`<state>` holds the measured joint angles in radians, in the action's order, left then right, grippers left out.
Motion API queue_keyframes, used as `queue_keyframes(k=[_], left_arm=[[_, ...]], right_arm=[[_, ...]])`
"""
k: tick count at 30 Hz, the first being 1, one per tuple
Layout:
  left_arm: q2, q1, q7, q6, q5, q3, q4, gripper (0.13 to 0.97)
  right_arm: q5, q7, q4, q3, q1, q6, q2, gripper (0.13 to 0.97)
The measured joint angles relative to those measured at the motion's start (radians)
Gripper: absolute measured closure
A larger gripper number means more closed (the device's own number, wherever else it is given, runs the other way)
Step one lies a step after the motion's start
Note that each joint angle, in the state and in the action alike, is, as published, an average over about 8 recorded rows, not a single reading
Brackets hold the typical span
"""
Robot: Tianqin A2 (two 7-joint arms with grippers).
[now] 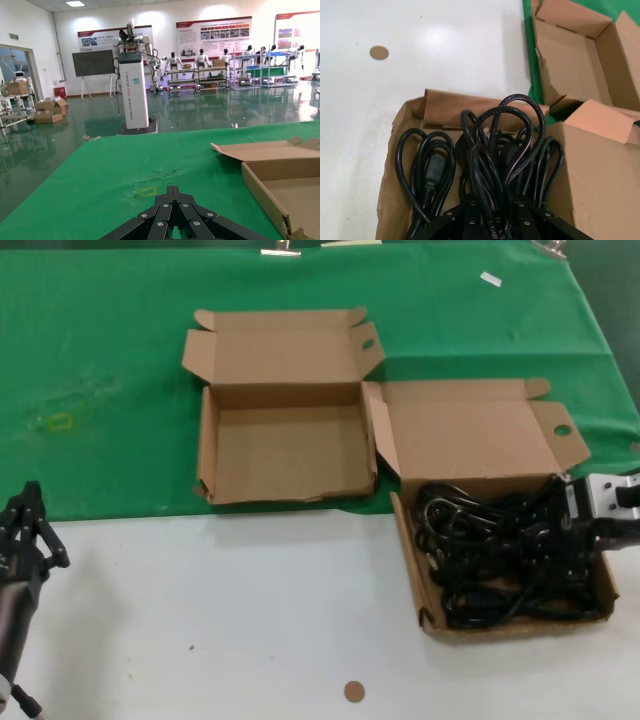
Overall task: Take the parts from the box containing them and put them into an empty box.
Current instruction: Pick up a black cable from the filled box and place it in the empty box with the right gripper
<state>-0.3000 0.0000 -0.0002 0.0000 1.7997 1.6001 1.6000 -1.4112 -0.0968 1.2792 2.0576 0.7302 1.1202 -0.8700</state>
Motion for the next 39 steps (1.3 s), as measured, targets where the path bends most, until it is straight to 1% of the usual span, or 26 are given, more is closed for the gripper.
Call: queue_keyframes(k=[5, 11, 16, 21, 28, 39], left_arm=[[0.000, 0.000, 0.000, 0.000, 0.000, 0.000, 0.000, 0.953], [0.000, 0.000, 0.000, 0.000, 0.000, 0.000, 0.000, 0.953], [0.000, 0.000, 0.000, 0.000, 0.000, 0.000, 0.000, 0.953], [0.000, 0.000, 0.000, 0.000, 0.000, 0.000, 0.000, 0.953], [0.000, 0.000, 0.000, 0.000, 0.000, 0.000, 0.000, 0.953], [0.000, 0.000, 0.000, 0.000, 0.000, 0.000, 0.000, 0.953]], right_arm=[[-0.004, 0.031, 0.026, -0.010, 0.024, 0.028, -0.001, 0.864], [0.003, 0.063, 0.041, -0.010, 0.087, 0.066, 0.021, 0.871], [0.025, 0.080, 0.033, 0.006, 0.159, 0.090, 0.064, 0.872], [0.057, 0.091, 0.003, 0.031, 0.236, 0.097, 0.131, 0.873], [0.108, 0.084, -0.106, 0.077, 0.344, 0.074, 0.264, 0.874], [0.154, 0.017, -0.380, 0.134, 0.470, -0.016, 0.497, 0.875]])
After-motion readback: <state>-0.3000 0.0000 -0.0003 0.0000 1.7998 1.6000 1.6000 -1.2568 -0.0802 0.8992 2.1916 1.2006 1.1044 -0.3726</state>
